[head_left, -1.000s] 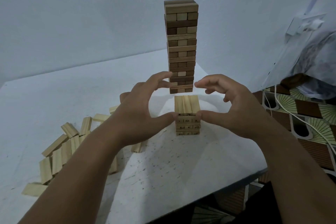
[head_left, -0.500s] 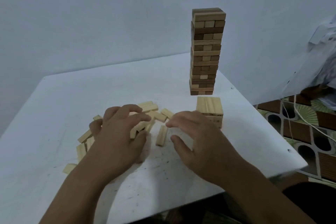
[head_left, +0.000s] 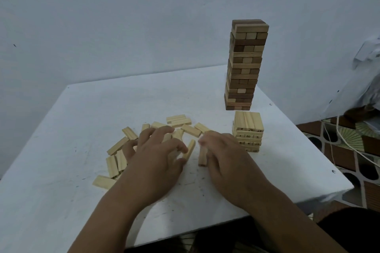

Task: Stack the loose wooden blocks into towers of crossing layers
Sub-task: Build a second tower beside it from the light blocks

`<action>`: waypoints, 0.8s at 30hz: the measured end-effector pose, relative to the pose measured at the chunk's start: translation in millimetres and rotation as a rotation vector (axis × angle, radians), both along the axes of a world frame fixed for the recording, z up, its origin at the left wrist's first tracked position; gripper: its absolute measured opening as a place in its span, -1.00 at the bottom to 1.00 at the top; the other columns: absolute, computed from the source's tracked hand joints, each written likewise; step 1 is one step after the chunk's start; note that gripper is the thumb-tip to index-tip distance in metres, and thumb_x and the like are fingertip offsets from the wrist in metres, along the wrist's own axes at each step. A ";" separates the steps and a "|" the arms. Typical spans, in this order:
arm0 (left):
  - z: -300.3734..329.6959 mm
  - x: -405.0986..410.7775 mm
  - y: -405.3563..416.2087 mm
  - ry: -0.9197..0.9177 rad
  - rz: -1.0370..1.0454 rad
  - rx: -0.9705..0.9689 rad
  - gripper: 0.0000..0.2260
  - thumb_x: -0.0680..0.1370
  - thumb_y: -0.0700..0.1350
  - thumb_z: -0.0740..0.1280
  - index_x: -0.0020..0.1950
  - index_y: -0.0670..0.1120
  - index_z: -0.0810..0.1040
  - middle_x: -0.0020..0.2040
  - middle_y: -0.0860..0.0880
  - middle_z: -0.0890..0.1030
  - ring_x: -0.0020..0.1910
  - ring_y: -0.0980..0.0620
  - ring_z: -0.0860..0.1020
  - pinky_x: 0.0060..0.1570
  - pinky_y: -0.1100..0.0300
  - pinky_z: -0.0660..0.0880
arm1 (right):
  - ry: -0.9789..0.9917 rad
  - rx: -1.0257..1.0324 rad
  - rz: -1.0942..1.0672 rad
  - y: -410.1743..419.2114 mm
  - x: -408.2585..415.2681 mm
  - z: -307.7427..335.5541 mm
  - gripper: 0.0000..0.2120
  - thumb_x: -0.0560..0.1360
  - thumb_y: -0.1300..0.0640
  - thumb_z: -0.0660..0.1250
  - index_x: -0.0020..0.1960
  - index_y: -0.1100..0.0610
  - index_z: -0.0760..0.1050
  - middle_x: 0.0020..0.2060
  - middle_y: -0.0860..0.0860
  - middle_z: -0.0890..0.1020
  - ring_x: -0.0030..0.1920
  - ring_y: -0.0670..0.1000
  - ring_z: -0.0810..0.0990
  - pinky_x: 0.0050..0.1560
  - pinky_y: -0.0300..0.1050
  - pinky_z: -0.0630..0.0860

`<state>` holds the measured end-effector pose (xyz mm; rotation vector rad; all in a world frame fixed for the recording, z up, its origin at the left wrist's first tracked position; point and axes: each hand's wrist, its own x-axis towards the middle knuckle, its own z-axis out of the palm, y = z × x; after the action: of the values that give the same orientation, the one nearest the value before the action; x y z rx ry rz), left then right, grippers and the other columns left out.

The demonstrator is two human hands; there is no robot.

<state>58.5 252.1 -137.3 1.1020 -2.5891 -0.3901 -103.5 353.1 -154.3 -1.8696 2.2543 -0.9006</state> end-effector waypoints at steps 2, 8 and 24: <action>-0.4 1.9 -1.0 0.025 0.010 0.006 -0.92 0.49 0.20 0.37 -0.06 0.28 0.53 0.41 0.31 0.30 0.49 0.12 0.09 0.32 -0.03 -0.01 | -0.011 0.032 -0.039 -4.7 2.5 -1.8 -0.55 0.58 0.23 0.19 0.42 -0.07 0.27 0.20 -0.09 0.49 0.15 -0.08 0.41 0.10 -0.23 0.43; -4.2 -0.8 -0.7 0.058 0.015 -0.007 -0.87 0.44 0.24 0.40 -0.12 0.25 0.55 0.38 0.32 0.32 0.47 0.14 0.11 0.31 -0.02 -0.05 | -0.018 0.059 -0.150 -2.2 7.0 3.2 -0.53 0.60 0.18 0.18 0.46 -0.09 0.19 0.06 -0.05 0.47 0.05 -0.08 0.44 0.04 -0.20 0.52; -12.2 -11.8 10.2 0.052 -0.185 -0.035 -0.83 0.51 0.17 0.35 0.01 0.24 0.39 0.28 0.40 0.43 0.50 0.35 0.05 0.39 -0.03 -0.21 | -0.008 0.001 -0.024 24.7 -0.1 -4.9 -0.70 0.50 -0.02 0.26 0.16 0.02 0.59 0.02 -0.08 0.59 0.00 -0.08 0.51 0.00 -0.24 0.48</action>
<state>46.7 262.3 -149.5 0.8316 -2.6497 -0.4076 -103.6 377.9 -159.2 -1.8390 2.2768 -0.9092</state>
